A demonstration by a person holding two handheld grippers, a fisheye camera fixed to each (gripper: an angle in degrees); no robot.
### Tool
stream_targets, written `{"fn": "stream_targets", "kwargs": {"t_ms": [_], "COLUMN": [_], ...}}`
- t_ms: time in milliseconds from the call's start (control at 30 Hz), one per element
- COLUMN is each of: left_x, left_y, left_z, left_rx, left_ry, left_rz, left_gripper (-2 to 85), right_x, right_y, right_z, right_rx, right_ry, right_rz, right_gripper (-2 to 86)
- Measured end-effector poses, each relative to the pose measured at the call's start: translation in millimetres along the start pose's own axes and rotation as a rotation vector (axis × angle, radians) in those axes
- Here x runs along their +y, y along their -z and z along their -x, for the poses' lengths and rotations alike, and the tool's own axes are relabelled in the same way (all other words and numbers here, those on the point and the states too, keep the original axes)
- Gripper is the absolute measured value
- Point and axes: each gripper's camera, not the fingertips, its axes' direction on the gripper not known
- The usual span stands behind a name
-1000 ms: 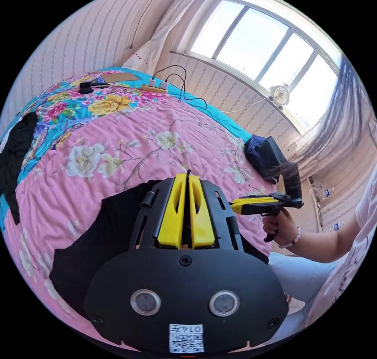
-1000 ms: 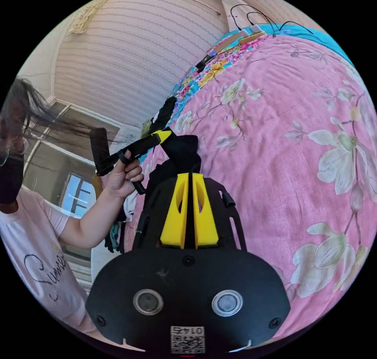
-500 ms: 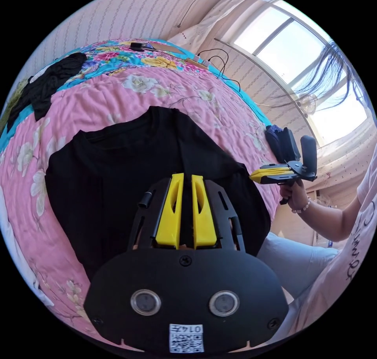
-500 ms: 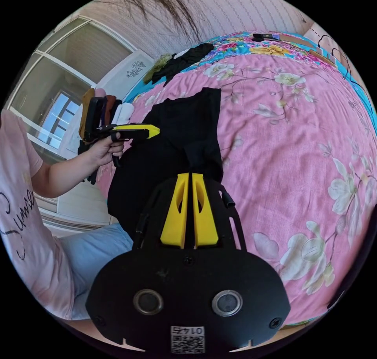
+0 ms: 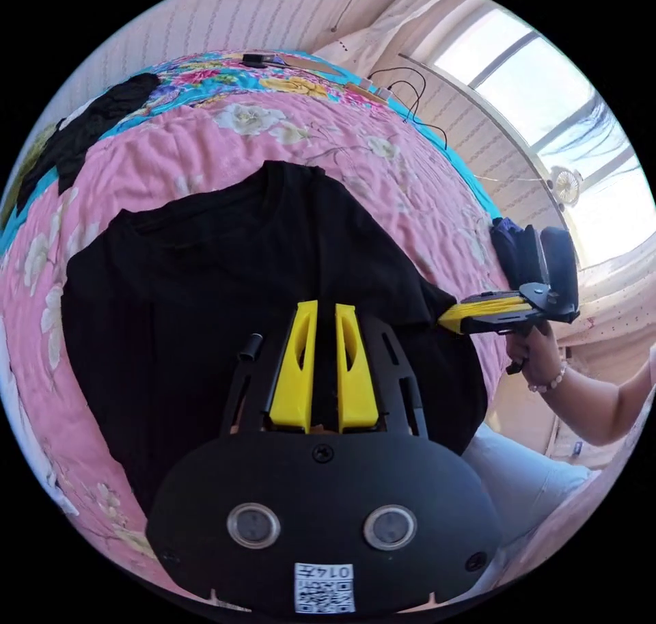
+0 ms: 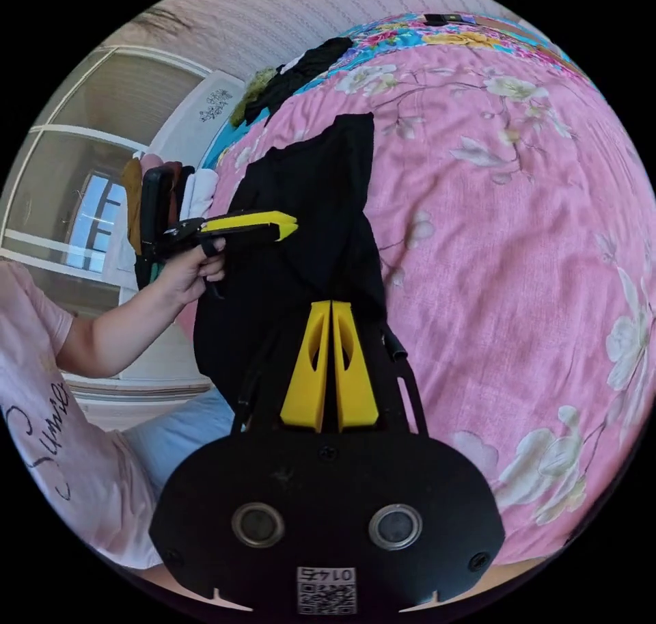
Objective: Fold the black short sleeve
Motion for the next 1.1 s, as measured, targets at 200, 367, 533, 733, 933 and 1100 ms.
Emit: {"fn": "stream_targets", "kwargs": {"t_ms": [200,367,533,733,933,1100], "left_x": [34,50,54,57,63,66], "left_y": [90,128,130,131,106,159], "left_z": [80,157,209,233,253,246], "left_rx": [-0.074,-0.214,-0.19,-0.171,-0.056,-0.04], "left_ry": [0.206,0.362,0.439,0.424,0.414,0.394], "left_rz": [-0.227,-0.272,-0.199,-0.17,-0.031,-0.191], "left_gripper": [5.2,6.5,8.9,9.2,1.5,-0.7], "right_x": [-57,-125,-161,-143,-146,-152], "right_y": [35,13,-31,2,-9,20], "right_z": [7,16,-3,-35,-41,-28], "right_rx": [0.062,0.119,0.155,0.005,0.024,-0.009], "right_ry": [0.075,0.127,0.037,-0.103,-0.085,0.006], "right_rz": [-0.137,-0.192,-0.012,-0.178,-0.1,-0.137], "right_gripper": [4.5,10.0,4.0,1.3,0.8,0.6]}}
